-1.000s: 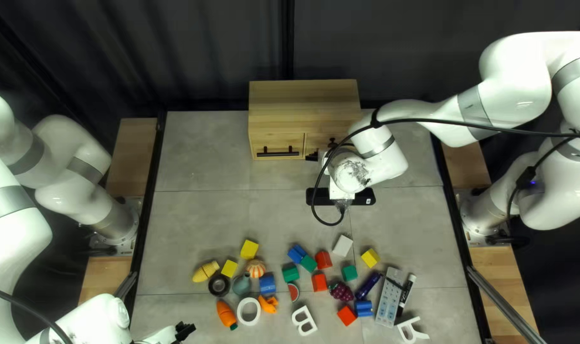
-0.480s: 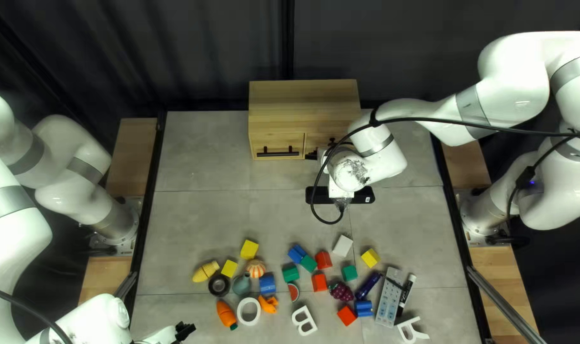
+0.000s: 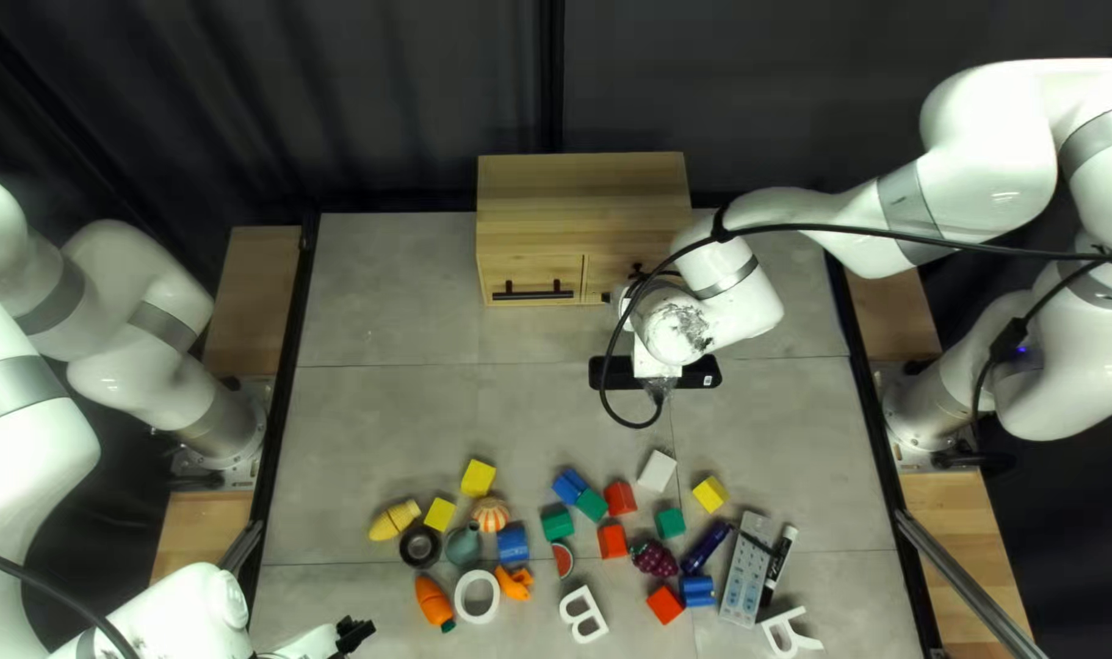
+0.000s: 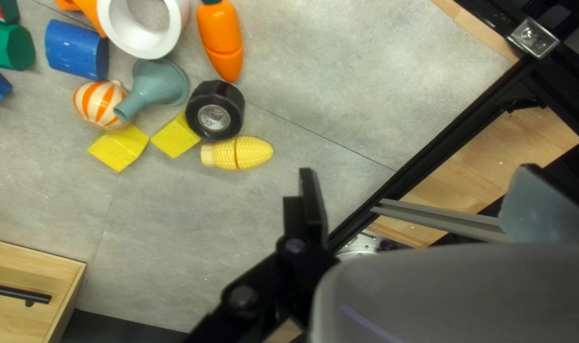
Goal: Open drawers and place objects into drawer and close
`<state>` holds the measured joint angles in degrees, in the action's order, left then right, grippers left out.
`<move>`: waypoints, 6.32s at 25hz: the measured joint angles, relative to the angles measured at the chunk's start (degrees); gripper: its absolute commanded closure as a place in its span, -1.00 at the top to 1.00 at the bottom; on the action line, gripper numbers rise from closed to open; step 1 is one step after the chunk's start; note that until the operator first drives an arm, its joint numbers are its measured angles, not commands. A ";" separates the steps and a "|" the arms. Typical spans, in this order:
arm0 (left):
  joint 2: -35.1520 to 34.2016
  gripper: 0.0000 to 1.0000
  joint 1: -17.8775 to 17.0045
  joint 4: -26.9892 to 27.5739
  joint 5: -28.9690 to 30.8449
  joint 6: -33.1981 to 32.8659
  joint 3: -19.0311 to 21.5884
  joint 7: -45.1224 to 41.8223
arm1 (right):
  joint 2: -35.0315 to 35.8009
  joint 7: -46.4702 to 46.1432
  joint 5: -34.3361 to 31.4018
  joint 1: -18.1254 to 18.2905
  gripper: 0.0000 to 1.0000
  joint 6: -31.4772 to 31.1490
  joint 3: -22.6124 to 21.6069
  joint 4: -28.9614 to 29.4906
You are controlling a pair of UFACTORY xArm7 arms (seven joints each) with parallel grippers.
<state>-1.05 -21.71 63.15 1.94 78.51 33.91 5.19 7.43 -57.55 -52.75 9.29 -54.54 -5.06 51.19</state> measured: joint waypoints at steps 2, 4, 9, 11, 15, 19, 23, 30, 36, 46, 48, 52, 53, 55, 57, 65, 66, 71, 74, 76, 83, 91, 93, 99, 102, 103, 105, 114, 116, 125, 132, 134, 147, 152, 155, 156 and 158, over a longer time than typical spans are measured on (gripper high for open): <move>0.00 1.00 0.00 0.00 0.00 0.00 0.00 0.00 | -0.08 -0.09 0.09 -0.10 -0.37 -0.19 -0.11 -0.02; 0.00 1.00 0.00 0.00 0.00 0.00 0.00 0.00 | -0.12 -0.13 0.19 -0.23 -0.36 -0.37 -0.23 -0.02; 0.00 1.00 0.00 0.00 0.00 0.00 0.00 0.00 | -0.21 -0.33 0.82 -0.81 -0.36 -1.43 -0.78 0.36; 0.00 1.00 0.00 0.00 0.00 0.00 0.00 0.00 | -0.31 -0.44 1.15 -1.10 -0.33 -2.07 -1.05 0.56; 0.00 1.00 0.00 0.00 0.00 0.00 0.00 0.00 | -0.39 -0.48 1.69 -1.84 0.31 -3.32 -1.70 1.09; 0.00 1.00 0.00 0.00 0.00 0.00 0.00 0.00 | -0.05 -0.51 2.24 -2.32 1.00 -4.21 -2.15 1.71; 0.00 1.00 0.00 0.00 0.00 0.00 0.00 0.00 | 0.00 -1.10 3.05 -2.42 1.00 -4.87 -2.30 2.31; 0.00 1.00 0.00 0.00 0.00 0.00 0.00 0.00 | 0.47 -1.94 3.63 -2.09 1.00 -5.15 -2.04 3.27; 0.00 1.00 0.00 0.00 0.00 0.00 0.00 0.00 | 0.79 -2.09 2.94 -1.37 1.00 -4.15 -1.37 3.24; 0.00 1.00 0.00 0.00 0.00 0.00 0.00 0.00 | 0.98 -2.58 2.37 -0.69 1.00 -2.74 -0.82 3.05; 0.00 1.00 0.00 0.00 0.00 0.00 0.00 0.00 | 0.88 -2.92 2.37 -0.57 1.00 -2.44 -0.77 2.89; 0.00 1.00 0.00 0.00 0.00 0.00 0.00 0.00 | 0.78 -3.53 2.69 -0.43 1.00 -2.46 -0.72 2.81; 0.00 1.00 0.00 0.00 0.00 0.00 0.00 0.00 | 0.74 -3.63 2.83 -0.43 1.00 -2.60 -0.74 2.82; 0.00 1.00 0.00 0.00 0.00 0.00 0.00 0.00 | 0.66 -3.74 3.14 -0.46 1.00 -2.91 -0.80 2.85; 0.00 1.00 0.00 0.00 0.00 0.00 0.00 0.00 | 0.64 -3.79 3.41 -0.50 1.00 -3.19 -0.84 2.90; 0.00 1.00 0.00 0.00 0.00 0.00 0.00 0.00 | 1.38 -3.79 3.78 -0.53 0.88 -3.91 -0.81 3.59; 0.00 1.00 0.00 0.00 0.00 0.00 0.00 0.00 | 1.43 -3.77 3.76 -0.50 0.86 -3.90 -0.78 3.60; 0.00 1.00 0.00 0.00 0.00 0.00 0.00 0.00 | 1.54 -3.51 3.57 -0.39 0.82 -3.77 -0.65 3.47; 0.00 1.00 0.00 0.00 0.00 0.00 0.00 0.00 | 1.60 -3.29 3.42 -0.34 0.82 -3.74 -0.56 3.43; 0.00 1.00 0.00 0.00 0.00 0.00 0.00 0.00 | 1.62 -3.13 3.21 -0.30 0.83 -3.70 -0.48 3.41; 0.00 1.00 0.00 0.00 0.00 0.00 0.00 0.00 | 2.20 -2.32 2.11 -0.29 0.74 -3.41 -0.29 3.46; 0.00 1.00 0.00 0.00 0.00 0.00 0.00 0.00 | 2.50 -1.56 1.37 -0.27 -0.65 -3.23 -0.11 2.98; 0.00 1.00 0.00 0.00 0.00 0.00 0.00 0.00 | 2.47 -1.39 1.24 -0.25 -0.70 -3.13 -0.06 2.81; 0.00 1.00 0.00 0.00 0.00 0.00 0.00 0.00 | 2.33 -1.23 0.89 -0.15 -0.72 -2.81 0.05 2.46; 0.00 1.00 0.00 0.00 0.00 0.00 0.00 0.00 | 2.07 -1.36 0.84 -0.17 -0.73 -2.86 0.02 2.30; 0.00 1.00 0.00 0.00 0.00 0.00 0.00 0.00 | 1.99 -1.37 0.81 -0.19 -0.73 -2.86 0.00 2.20; 0.00 1.00 0.00 0.00 0.00 0.00 0.00 0.00 | 1.87 -1.33 0.73 -0.25 -0.74 -2.82 -0.06 1.99; 0.00 1.00 0.00 0.00 0.00 0.00 0.00 0.00 | 2.22 -1.02 0.35 -0.50 -0.75 -2.38 -0.26 1.70; 0.00 1.00 0.00 0.00 0.00 0.00 0.00 0.00 | 2.28 -1.02 0.33 -0.52 -0.75 -2.34 -0.29 1.70; 0.00 1.00 0.00 0.00 0.00 0.00 0.00 0.00 | 1.97 -1.12 0.45 -0.73 -0.77 -2.65 -0.49 1.47; 0.00 1.00 0.00 0.00 0.00 0.00 0.00 0.00 | 2.01 -1.52 0.49 -0.77 -0.78 -3.10 -0.52 1.76; 0.00 1.00 0.00 0.00 0.00 0.00 0.00 0.00 | 2.08 -1.56 0.53 -0.82 -0.78 -3.20 -0.56 1.85; 0.00 1.00 0.00 0.00 0.00 0.00 0.00 0.00 | 1.90 -1.75 0.76 -1.18 -0.78 -3.98 -0.87 1.89; 0.00 1.00 0.00 0.00 0.00 0.00 0.00 0.00 | 1.88 -1.80 0.93 -1.38 -0.78 -4.37 -1.04 2.05; 0.00 1.00 0.00 0.00 0.00 0.00 0.00 0.00 | 2.02 -1.79 1.12 -1.59 -0.78 -4.72 -1.21 2.31; 0.00 1.00 0.00 0.00 0.00 0.00 0.00 0.00 | 2.07 -1.77 1.18 -1.65 -0.79 -4.81 -1.27 2.38; 0.00 1.00 0.00 0.00 0.00 0.00 0.00 0.00 | 2.11 -1.75 1.27 -1.76 -0.78 -4.96 -1.37 2.50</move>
<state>-1.05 -21.71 63.15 1.94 78.51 33.91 5.19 9.55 -59.30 -51.48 7.53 -59.50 -6.43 53.68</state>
